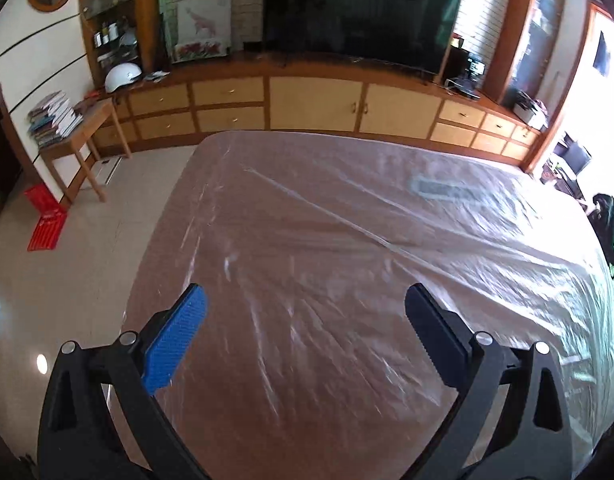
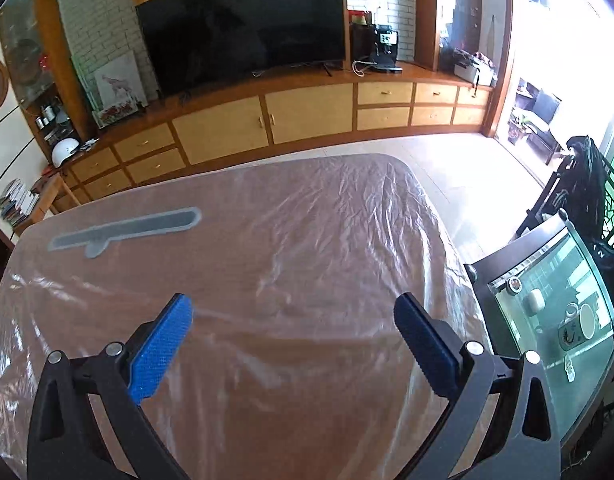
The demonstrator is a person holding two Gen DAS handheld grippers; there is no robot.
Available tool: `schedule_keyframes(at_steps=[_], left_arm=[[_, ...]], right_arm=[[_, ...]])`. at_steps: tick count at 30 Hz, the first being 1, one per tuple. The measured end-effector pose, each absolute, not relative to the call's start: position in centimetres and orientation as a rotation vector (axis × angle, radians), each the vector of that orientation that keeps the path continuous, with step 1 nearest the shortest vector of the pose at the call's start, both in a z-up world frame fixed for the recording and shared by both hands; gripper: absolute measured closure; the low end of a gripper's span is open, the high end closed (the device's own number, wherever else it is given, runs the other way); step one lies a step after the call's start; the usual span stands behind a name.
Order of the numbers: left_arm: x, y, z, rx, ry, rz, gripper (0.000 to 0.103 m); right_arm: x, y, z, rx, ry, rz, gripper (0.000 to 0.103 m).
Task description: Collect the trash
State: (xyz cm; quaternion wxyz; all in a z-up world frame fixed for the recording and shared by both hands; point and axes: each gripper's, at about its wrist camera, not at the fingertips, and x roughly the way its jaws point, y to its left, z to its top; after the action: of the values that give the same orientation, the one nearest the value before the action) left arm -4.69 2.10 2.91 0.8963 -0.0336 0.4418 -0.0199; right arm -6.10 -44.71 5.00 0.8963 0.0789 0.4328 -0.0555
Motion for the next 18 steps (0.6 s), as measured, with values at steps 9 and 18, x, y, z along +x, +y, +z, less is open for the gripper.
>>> schedule_keyframes(at_steps=[9, 18], left_arm=[[-1.0, 4.1, 1.4, -0.088, 0.941, 0.012, 0.003], [0.0, 3.3, 0.1, -0.02, 0.954, 0.04, 0.003]], right_arm=[[-3.6, -45.5, 3.5, 0.119, 0.93, -0.155, 0.004], [-3.1, -44.9, 2.1, 0.101, 0.957, -0.173, 0.004]])
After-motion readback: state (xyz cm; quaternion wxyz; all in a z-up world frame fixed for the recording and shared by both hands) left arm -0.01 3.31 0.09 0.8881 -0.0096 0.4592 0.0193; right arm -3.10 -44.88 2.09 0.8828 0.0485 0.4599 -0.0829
